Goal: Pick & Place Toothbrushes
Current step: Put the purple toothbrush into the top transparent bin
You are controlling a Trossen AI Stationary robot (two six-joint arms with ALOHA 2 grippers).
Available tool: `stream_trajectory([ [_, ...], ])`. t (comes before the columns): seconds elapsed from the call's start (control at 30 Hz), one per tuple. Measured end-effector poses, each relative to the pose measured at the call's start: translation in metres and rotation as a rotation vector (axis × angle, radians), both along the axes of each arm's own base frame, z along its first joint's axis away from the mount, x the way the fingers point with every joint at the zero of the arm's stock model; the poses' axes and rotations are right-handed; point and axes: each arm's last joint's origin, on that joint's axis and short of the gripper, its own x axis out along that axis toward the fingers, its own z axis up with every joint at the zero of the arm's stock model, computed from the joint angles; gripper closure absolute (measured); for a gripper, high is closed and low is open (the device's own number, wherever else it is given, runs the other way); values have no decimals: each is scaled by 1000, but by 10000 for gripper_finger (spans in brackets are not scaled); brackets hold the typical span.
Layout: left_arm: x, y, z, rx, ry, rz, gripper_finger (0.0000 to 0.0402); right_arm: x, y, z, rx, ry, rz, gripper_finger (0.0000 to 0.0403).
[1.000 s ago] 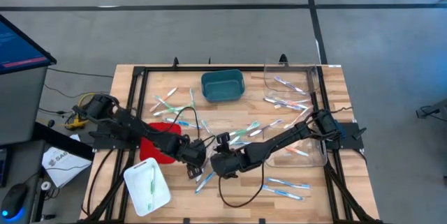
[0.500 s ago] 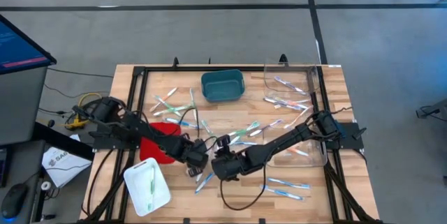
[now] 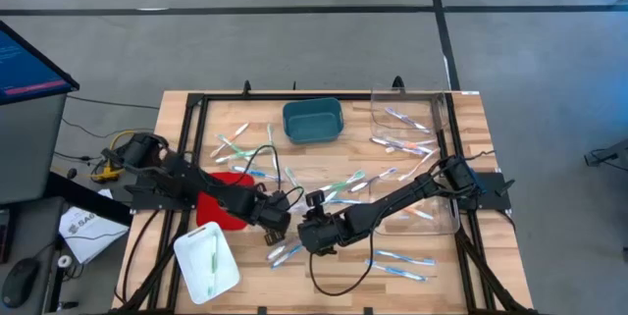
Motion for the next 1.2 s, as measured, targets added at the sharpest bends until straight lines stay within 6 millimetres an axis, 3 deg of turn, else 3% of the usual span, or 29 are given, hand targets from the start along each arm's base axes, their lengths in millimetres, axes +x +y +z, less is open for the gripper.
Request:
stream_trajectory([
  [0.33,-29,18,64,178,-215,131,398,0,0,-1,12,-9,-12,349],
  [0.5,-47,27,98,294,-398,176,397,-2,-5,-21,73,-84,10,349],
  [0.63,-60,28,118,356,-500,179,397,-4,-10,-16,112,-219,53,349],
  [0.87,-70,10,137,443,-656,100,397,-31,-21,31,230,-644,109,349],
  [1.03,-66,-5,154,499,-773,-3,397,-61,-56,83,474,-1033,248,349],
  [1.2,-65,-8,181,554,-913,-71,397,-88,-89,137,483,-1237,255,349],
])
